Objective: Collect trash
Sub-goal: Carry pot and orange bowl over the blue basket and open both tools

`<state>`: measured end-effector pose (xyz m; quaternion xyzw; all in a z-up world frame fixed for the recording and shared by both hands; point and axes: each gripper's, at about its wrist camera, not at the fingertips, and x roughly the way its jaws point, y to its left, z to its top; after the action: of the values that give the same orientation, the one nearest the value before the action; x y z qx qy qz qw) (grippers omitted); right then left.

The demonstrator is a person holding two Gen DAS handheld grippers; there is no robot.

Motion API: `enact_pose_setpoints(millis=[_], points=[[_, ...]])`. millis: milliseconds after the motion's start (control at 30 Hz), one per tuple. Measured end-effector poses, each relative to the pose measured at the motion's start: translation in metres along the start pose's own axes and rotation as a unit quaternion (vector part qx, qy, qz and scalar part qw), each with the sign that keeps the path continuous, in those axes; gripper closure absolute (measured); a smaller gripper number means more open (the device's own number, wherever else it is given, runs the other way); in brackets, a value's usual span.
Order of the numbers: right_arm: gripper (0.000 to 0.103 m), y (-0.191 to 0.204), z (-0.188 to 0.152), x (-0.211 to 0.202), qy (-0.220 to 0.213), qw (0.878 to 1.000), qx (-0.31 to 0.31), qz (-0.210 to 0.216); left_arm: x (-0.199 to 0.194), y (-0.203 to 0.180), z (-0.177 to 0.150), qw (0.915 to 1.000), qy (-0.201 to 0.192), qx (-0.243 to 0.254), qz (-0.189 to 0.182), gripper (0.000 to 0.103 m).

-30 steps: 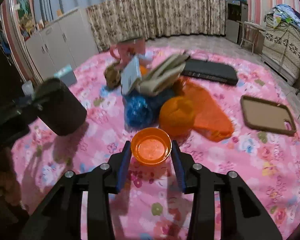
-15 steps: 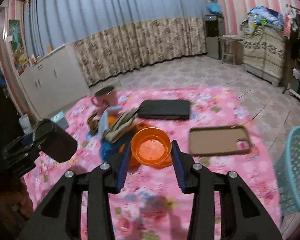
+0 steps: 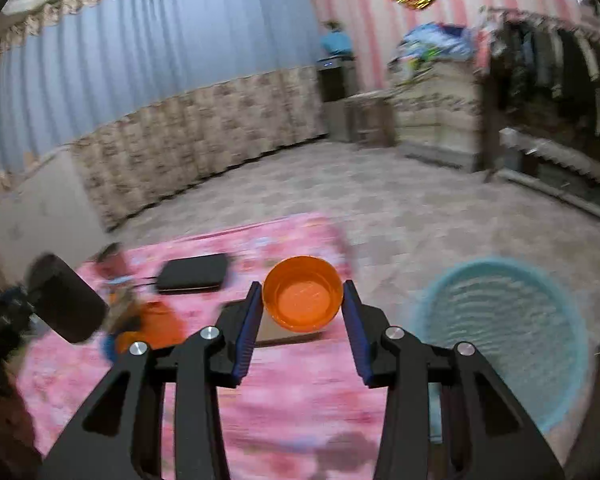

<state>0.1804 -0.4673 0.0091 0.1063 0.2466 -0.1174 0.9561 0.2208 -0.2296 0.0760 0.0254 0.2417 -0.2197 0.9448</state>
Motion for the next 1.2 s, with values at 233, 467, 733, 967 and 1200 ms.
enact_pose_setpoints(millis=[233,467,733,967,1200], points=[[0.063,-0.120,-0.009,-0.027,-0.020,0.993,0.066,-0.091,0.038,-0.110,0.016,0.9945,0.001,0.029,-0.101,0.038],[0.063,-0.156,-0.018,-0.026,-0.024,0.991,0.100,-0.090,0.082,-0.189,0.004,0.9845,0.032,0.048,-0.165,0.038],[0.063,-0.165,-0.024,-0.025,-0.022,0.988,0.106,-0.111,0.100,-0.220,0.003,0.9801,0.040,0.059,-0.185,0.038],[0.057,-0.160,-0.025,-0.025,-0.023,0.987,0.097,-0.124,0.112,-0.223,-0.005,0.9735,0.064,0.041,-0.215,0.038],[0.034,-0.159,-0.023,-0.034,-0.042,0.985,0.098,-0.135,0.115,-0.230,-0.005,0.9724,0.067,0.035,-0.220,0.026]])
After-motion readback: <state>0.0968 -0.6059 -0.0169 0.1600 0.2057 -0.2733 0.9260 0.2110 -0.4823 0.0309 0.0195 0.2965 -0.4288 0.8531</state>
